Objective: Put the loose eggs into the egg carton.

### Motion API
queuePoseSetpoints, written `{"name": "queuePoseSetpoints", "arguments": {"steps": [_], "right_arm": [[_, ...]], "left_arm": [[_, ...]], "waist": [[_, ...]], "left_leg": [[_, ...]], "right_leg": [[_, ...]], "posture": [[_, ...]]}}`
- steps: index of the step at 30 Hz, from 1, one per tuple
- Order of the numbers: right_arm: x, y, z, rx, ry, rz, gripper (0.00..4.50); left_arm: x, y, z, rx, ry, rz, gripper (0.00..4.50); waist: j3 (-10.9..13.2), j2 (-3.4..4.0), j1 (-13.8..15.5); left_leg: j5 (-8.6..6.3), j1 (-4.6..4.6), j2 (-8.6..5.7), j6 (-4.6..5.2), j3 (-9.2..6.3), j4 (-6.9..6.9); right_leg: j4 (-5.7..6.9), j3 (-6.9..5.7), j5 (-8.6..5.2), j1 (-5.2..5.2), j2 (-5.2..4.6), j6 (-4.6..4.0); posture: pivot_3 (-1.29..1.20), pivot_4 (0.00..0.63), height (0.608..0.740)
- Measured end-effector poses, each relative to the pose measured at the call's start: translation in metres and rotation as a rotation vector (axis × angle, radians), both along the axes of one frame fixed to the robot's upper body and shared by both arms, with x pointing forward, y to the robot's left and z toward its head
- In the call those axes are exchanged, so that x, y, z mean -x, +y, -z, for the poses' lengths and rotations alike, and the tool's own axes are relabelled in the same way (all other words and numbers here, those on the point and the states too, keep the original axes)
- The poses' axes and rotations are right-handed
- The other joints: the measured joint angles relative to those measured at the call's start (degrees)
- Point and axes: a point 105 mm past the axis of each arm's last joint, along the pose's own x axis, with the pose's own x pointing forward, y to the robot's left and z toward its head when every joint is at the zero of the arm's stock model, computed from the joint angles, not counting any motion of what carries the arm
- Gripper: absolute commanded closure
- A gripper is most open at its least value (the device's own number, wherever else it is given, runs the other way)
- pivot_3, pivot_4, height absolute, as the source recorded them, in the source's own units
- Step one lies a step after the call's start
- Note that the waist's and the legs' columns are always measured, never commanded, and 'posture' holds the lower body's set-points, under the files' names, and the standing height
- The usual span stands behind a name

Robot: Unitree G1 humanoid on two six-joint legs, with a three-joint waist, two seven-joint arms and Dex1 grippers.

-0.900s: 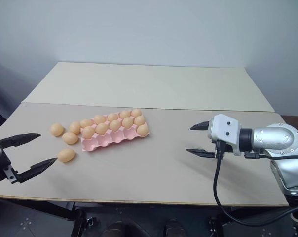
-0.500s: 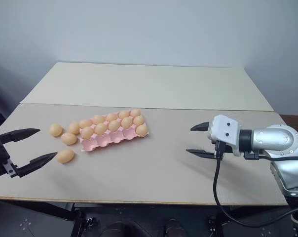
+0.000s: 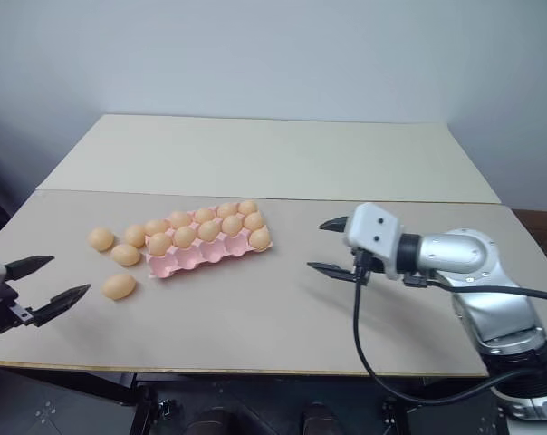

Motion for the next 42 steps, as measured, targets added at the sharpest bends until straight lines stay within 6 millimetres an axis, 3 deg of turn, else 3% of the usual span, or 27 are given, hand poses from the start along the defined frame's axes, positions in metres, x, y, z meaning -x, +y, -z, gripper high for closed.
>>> {"name": "queuePoseSetpoints", "arguments": {"steps": [5, 16, 25, 28, 34, 35, 39, 42], "right_arm": [[0.004, 0.013, 0.005, -0.010, 0.011, -0.014, 0.68], [0.008, 0.011, 0.011, 0.012, 0.029, 0.008, 0.68], [0.005, 0.002, 0.009, 0.039, 0.030, 0.048, 0.68], [0.005, 0.001, 0.009, 0.042, 0.028, 0.050, 0.68], [0.005, 0.001, 0.009, 0.045, 0.027, 0.054, 0.68], [0.005, 0.001, 0.009, 0.045, 0.026, 0.055, 0.68], [0.005, 0.001, 0.008, 0.043, 0.021, 0.059, 0.68], [0.005, 0.001, 0.008, 0.042, 0.020, 0.060, 0.68]], "left_arm": [[-0.010, -0.002, 0.021, 0.039, 0.054, 0.016, 0.06], [-0.043, -0.018, 0.059, -0.068, 0.143, 0.098, 0.06], [-0.058, -0.036, 0.069, -0.060, 0.134, 0.122, 0.06], [-0.059, -0.037, 0.071, -0.054, 0.153, 0.120, 0.63], [-0.057, -0.039, 0.073, -0.068, 0.162, 0.140, 2.51], [-0.056, -0.039, 0.073, -0.072, 0.162, 0.139, 2.66], [-0.054, -0.038, 0.072, -0.085, 0.157, 0.134, 2.71], [-0.041, -0.032, 0.069, -0.099, 0.186, 0.149, 2.71]], "waist": [[0.00, 0.00, 0.48], [0.00, -0.01, 0.23], [0.00, -0.01, 0.14], [0.00, -0.01, 0.19], [0.00, -0.01, 0.04], [0.00, 0.00, 0.02], [0.00, 0.00, -0.04], [0.00, -0.01, -0.48]], "left_leg": [[0.00, -0.03, -0.02, 0.00, 0.00, 0.01], [0.00, -0.06, -0.02, 0.00, 0.00, 0.00], [0.00, -0.06, -0.02, 0.00, -0.01, 0.00], [0.00, -0.02, -0.02, 0.00, 0.00, 0.00], [0.00, 0.01, -0.01, 0.00, 0.00, 0.00], [0.00, 0.01, -0.01, 0.00, -0.01, 0.00], [0.00, 0.00, -0.01, 0.00, 0.00, 0.00], [0.00, -0.03, 0.00, 0.00, 0.00, -0.04]], "right_leg": [[-0.02, -0.02, 0.00, 0.00, -0.04, 0.00], [0.00, -0.02, 0.01, -0.04, -0.02, 0.00], [0.01, -0.02, 0.01, -0.04, -0.02, 0.00], [0.03, -0.01, 0.01, -0.01, -0.02, 0.00], [0.05, -0.01, 0.01, 0.00, -0.01, 0.00], [0.05, -0.01, 0.01, 0.00, -0.01, 0.00], [0.03, 0.00, 0.01, 0.00, -0.01, 0.00], [0.00, 0.00, 0.01, -0.04, -0.02, 0.00]], "posture": [[0.00, 0.150, 0.740], [0.00, 0.150, 0.740], [0.00, 0.150, 0.740], [0.00, 0.150, 0.740], [0.00, 0.150, 0.740], [0.00, 0.150, 0.740], [0.00, 0.150, 0.740], [0.00, 0.150, 0.740]]}}
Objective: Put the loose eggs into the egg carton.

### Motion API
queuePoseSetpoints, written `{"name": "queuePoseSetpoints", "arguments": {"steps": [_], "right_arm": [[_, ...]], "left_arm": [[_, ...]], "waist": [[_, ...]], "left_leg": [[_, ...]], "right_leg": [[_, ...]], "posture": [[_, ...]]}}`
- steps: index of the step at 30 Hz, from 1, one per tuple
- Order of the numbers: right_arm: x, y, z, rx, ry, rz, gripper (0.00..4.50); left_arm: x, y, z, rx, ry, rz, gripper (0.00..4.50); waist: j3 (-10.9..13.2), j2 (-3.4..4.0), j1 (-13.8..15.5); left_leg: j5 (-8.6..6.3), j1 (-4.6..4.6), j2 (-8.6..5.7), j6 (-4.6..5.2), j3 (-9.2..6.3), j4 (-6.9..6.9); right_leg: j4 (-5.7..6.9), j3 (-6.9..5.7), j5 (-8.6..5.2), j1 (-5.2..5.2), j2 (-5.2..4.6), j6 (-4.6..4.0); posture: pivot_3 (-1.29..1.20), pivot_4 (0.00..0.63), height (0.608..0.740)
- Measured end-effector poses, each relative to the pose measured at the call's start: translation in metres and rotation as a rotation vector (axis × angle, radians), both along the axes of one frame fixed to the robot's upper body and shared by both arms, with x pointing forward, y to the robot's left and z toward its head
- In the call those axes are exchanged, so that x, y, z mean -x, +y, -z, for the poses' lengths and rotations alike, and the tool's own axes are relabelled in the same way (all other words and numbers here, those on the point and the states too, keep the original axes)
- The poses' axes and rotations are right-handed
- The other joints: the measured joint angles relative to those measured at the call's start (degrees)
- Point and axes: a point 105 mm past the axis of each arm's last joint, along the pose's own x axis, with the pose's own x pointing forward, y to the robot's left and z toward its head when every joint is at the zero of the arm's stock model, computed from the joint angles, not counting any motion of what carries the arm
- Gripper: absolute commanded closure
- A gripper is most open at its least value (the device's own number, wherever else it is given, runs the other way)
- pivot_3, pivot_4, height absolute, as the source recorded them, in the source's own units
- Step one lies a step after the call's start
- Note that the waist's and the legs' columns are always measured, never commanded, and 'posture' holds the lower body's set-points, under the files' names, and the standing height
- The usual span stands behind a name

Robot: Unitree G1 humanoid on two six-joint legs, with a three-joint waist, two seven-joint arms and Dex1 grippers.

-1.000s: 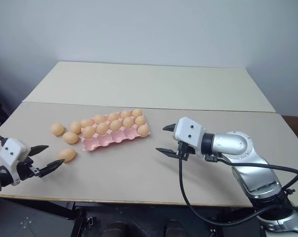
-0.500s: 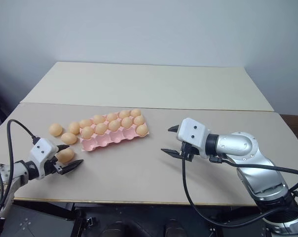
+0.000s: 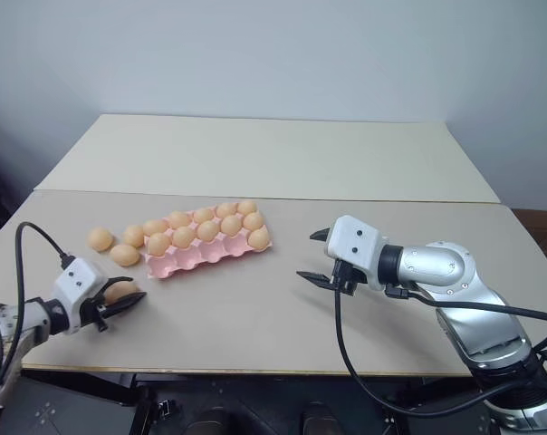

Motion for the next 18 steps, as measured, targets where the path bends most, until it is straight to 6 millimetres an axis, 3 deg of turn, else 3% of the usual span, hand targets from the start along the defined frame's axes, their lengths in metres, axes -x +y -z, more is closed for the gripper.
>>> {"name": "queuePoseSetpoints", "arguments": {"steps": [4, 8, 10, 13, 18], "right_arm": [[0.001, -0.001, 0.002, 0.001, 0.004, 0.003, 0.68], [0.002, -0.001, 0.002, 0.000, -0.001, 0.009, 0.68], [0.001, -0.001, 0.001, -0.008, -0.011, 0.018, 0.68], [-0.002, -0.002, -0.003, -0.023, -0.032, 0.053, 0.68], [-0.009, -0.011, -0.011, -0.044, -0.083, 0.146, 0.68]], "left_arm": [[0.008, -0.006, -0.025, 0.066, -0.050, 0.052, 2.71], [-0.010, -0.022, -0.088, 0.186, -0.277, 0.115, 2.71], [-0.020, -0.038, -0.107, 0.222, -0.344, 0.174, 2.71], [-0.041, -0.068, -0.108, 0.312, -0.359, 0.255, 2.71], [-0.073, -0.120, -0.092, 0.402, -0.327, 0.355, 2.71]], "waist": [[0.01, -0.01, 0.21], [0.01, -0.01, 1.26], [0.01, -0.01, 1.31], [0.00, 0.00, 1.27], [0.00, -0.01, 0.89]], "left_leg": [[0.00, -0.02, 0.00, 0.00, -0.01, 0.01], [0.00, 0.00, -0.05, 0.00, -0.07, 0.07], [0.00, -0.02, -0.07, 0.00, -0.07, 0.07], [0.00, -0.07, -0.10, 0.00, -0.07, 0.10], [0.01, -0.25, -0.11, 0.01, -0.13, 0.23]], "right_leg": [[0.01, -0.03, 0.00, 0.00, -0.02, 0.00], [0.01, -0.09, 0.00, 0.10, -0.02, 0.01], [-0.03, -0.08, 0.01, 0.10, -0.02, 0.02], [-0.03, -0.07, 0.02, 0.08, -0.01, 0.04], [-0.02, -0.08, 0.04, -0.01, 0.01, 0.06]], "posture": [[0.00, 0.150, 0.740], [0.00, 0.150, 0.740], [0.00, 0.150, 0.740], [0.00, 0.150, 0.740], [0.00, 0.150, 0.740]]}}
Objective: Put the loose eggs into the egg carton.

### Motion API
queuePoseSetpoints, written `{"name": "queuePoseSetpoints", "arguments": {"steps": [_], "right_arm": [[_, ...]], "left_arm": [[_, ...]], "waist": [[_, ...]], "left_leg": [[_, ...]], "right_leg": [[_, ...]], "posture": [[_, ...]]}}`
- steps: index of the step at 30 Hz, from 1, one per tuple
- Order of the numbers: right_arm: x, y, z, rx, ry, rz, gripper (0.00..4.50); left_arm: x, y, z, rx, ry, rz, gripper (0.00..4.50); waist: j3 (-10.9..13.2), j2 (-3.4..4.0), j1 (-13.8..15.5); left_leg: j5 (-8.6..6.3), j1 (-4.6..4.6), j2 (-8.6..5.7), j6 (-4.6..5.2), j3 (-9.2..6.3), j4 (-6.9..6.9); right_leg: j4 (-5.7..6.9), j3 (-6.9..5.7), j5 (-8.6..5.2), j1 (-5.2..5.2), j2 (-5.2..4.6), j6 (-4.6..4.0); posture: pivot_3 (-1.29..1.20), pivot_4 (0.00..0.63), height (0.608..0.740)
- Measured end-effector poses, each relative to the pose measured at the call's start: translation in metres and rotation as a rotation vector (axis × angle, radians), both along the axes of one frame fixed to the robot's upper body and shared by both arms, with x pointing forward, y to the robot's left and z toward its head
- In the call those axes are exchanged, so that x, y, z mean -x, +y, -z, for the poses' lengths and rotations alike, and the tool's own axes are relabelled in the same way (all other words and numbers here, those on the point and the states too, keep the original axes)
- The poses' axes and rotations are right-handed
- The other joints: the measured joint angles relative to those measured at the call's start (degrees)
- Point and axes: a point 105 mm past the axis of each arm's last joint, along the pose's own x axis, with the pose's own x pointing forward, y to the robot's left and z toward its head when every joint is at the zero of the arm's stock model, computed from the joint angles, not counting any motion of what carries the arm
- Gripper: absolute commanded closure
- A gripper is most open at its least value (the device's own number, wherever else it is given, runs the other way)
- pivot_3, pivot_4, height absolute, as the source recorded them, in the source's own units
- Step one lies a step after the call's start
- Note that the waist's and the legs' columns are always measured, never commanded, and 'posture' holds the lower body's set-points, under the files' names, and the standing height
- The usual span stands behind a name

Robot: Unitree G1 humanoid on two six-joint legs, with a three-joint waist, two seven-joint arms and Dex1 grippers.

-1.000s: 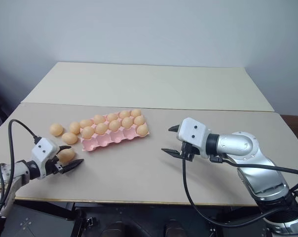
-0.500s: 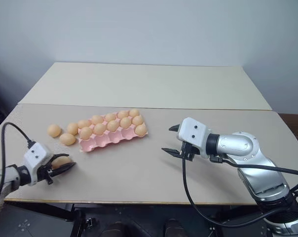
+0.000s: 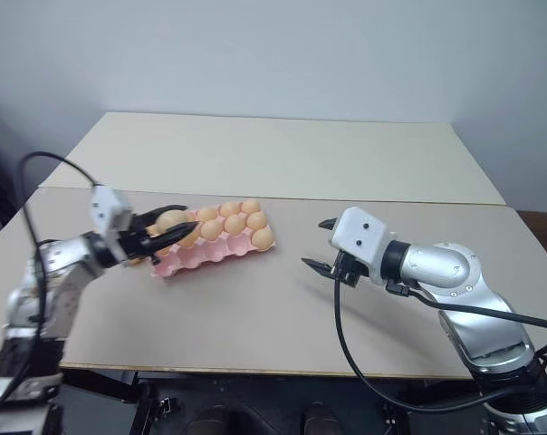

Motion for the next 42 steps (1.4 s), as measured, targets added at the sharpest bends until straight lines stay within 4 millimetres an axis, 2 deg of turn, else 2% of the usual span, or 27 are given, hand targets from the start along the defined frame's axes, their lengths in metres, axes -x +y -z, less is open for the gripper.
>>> {"name": "queuePoseSetpoints", "arguments": {"steps": [2, 7, 11, 16, 20, 24, 26, 33, 38, 42], "right_arm": [[0.000, -0.002, 0.000, -0.006, -0.010, 0.028, 0.68], [0.005, -0.007, 0.001, -0.020, -0.019, 0.084, 0.68], [0.008, -0.010, 0.001, -0.036, -0.031, 0.131, 0.68], [0.011, -0.010, 0.000, -0.045, -0.045, 0.152, 0.68], [0.011, -0.012, 0.004, -0.043, -0.037, 0.169, 0.68], [0.011, -0.012, 0.003, -0.043, -0.040, 0.169, 0.68], [0.011, -0.012, 0.002, -0.043, -0.043, 0.169, 0.68], [0.009, -0.011, -0.003, -0.045, -0.058, 0.164, 0.68], [0.008, -0.011, -0.003, -0.041, -0.050, 0.155, 0.68], [0.010, -0.008, -0.002, -0.039, -0.035, 0.126, 0.68]], "left_arm": [[-0.008, -0.017, 0.002, -0.012, -0.013, 0.043, 2.71], [-0.022, -0.038, 0.015, -0.029, 0.014, 0.114, 2.71], [-0.032, -0.048, 0.022, -0.048, 0.031, 0.138, 2.71], [-0.036, -0.053, 0.019, -0.067, 0.025, 0.183, 2.71], [-0.031, -0.056, 0.019, -0.068, 0.033, 0.244, 1.33], [-0.036, -0.057, 0.021, -0.076, 0.009, 0.196, 0.04], [-0.037, -0.056, 0.021, -0.072, 0.009, 0.189, 0.04], [-0.033, -0.046, 0.014, -0.082, -0.028, 0.172, 0.04], [-0.019, -0.021, 0.008, -0.104, -0.043, 0.135, 0.04], [0.003, 0.009, 0.004, -0.139, -0.024, 0.078, 0.04]], "waist": [[0.00, 0.00, -0.09], [0.00, 0.00, -0.05], [0.00, 0.00, -0.02], [0.00, 0.00, -0.12], [0.00, 0.00, -0.08], [0.00, 0.00, -0.04], [0.00, 0.00, -0.08], [0.00, 0.00, -0.23], [0.00, 0.00, -0.26], [0.00, 0.01, -0.51]], "left_leg": [[0.00, -0.01, -0.01, 0.00, 0.00, 0.00], [0.00, -0.04, -0.02, 0.01, -0.02, 0.03], [0.00, -0.07, -0.03, 0.01, -0.04, 0.06], [0.00, -0.09, -0.04, 0.01, -0.05, 0.05], [0.00, -0.11, -0.05, 0.01, -0.05, 0.09], [0.00, -0.11, -0.05, 0.01, -0.07, 0.09], [0.00, -0.13, -0.05, 0.01, -0.07, 0.09], [0.00, -0.11, -0.05, 0.01, -0.08, 0.08], [0.00, -0.12, -0.02, 0.01, -0.08, 0.08], [0.00, -0.10, 0.02, 0.01, -0.08, 0.05]], "right_leg": [[0.00, 0.00, 0.00, 0.00, 0.00, 0.00], [-0.01, 0.00, 0.00, -0.01, 0.00, 0.01], [-0.02, 0.00, 0.01, -0.01, 0.00, 0.03], [-0.04, 0.00, 0.00, -0.02, 0.01, 0.04], [-0.04, 0.00, 0.01, -0.02, -0.01, 0.06], [-0.03, 0.00, 0.01, -0.02, 0.00, 0.06], [-0.05, -0.01, 0.01, -0.02, 0.00, 0.06], [-0.04, -0.01, 0.01, -0.02, 0.00, 0.06], [-0.03, -0.01, 0.01, -0.03, 0.00, 0.06], [-0.03, 0.00, 0.01, -0.04, 0.00, 0.06]], "posture": [[0.00, 0.150, 0.740], [0.00, 0.150, 0.740], [0.00, 0.150, 0.740], [0.00, 0.150, 0.740], [0.00, 0.150, 0.740], [0.00, 0.150, 0.740], [0.00, 0.150, 0.740], [0.00, 0.150, 0.740], [0.00, 0.150, 0.740], [0.00, 0.150, 0.740]]}}
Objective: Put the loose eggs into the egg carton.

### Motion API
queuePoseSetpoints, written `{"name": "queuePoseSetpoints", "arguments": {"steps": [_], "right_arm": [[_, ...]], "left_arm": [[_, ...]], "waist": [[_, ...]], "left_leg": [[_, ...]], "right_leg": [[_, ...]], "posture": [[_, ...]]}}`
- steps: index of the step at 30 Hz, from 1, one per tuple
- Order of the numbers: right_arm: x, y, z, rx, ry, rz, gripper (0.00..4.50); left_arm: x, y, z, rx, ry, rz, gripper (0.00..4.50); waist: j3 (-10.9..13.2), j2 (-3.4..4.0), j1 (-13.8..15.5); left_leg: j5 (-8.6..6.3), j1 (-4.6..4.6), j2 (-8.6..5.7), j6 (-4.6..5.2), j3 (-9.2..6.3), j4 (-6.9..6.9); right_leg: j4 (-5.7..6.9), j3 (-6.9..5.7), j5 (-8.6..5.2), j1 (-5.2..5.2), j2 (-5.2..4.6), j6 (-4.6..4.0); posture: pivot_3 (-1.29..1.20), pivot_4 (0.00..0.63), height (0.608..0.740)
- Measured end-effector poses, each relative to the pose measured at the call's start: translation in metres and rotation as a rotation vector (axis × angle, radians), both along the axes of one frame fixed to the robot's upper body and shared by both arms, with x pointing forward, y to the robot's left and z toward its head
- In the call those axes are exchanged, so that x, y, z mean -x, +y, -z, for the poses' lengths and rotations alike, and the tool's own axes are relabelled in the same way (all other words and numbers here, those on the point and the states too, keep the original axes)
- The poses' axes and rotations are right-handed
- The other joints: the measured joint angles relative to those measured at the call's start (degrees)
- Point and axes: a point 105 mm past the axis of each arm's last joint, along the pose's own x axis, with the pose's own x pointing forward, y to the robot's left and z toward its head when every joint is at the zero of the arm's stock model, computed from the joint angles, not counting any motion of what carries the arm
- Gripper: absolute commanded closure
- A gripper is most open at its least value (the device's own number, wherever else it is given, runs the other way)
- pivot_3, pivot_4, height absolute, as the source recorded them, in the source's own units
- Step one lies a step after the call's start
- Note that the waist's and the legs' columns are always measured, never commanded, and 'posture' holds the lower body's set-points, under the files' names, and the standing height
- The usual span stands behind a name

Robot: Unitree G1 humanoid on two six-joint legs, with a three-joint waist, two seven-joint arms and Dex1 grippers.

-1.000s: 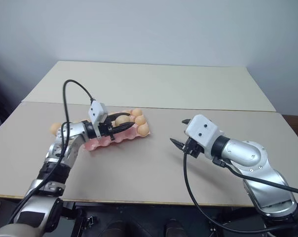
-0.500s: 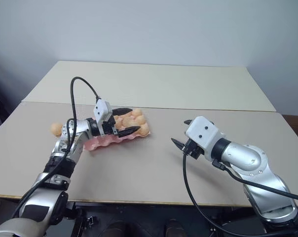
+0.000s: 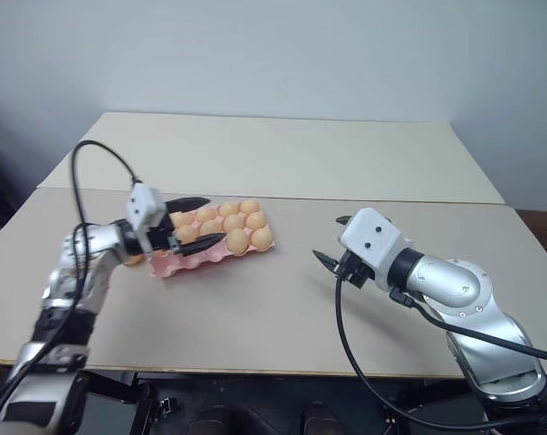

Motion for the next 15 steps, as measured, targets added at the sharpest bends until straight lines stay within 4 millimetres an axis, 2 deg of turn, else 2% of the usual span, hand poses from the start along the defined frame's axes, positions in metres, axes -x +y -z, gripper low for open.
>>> {"name": "queuePoseSetpoints", "arguments": {"steps": [7, 11, 15], "right_arm": [[0.017, 0.015, 0.000, -0.015, 0.058, -0.185, 0.68], [0.024, 0.021, -0.001, -0.002, 0.069, -0.268, 0.68], [0.021, 0.020, 0.001, 0.006, 0.082, -0.291, 0.68]], "left_arm": [[0.043, 0.052, 0.008, -0.048, 0.070, -0.190, 0.04], [0.067, 0.067, 0.005, -0.049, 0.082, -0.268, 0.04], [0.089, 0.082, 0.006, -0.049, 0.100, -0.373, 0.04]], "waist": [[0.01, 0.01, 0.12], [0.01, 0.01, 0.48], [0.01, 0.01, 0.40]], "left_leg": [[0.00, 0.03, 0.04, 0.00, 0.02, 0.00], [0.00, 0.05, 0.05, 0.00, 0.02, -0.01], [-0.01, 0.09, 0.06, 0.00, 0.04, -0.02]], "right_leg": [[0.00, -0.01, 0.00, 0.00, -0.01, 0.00], [-0.03, -0.03, 0.00, 0.03, -0.02, 0.00], [-0.02, -0.03, 0.00, 0.04, -0.01, -0.01]], "posture": [[0.00, 0.150, 0.740], [0.00, 0.150, 0.740], [0.00, 0.150, 0.740]]}}
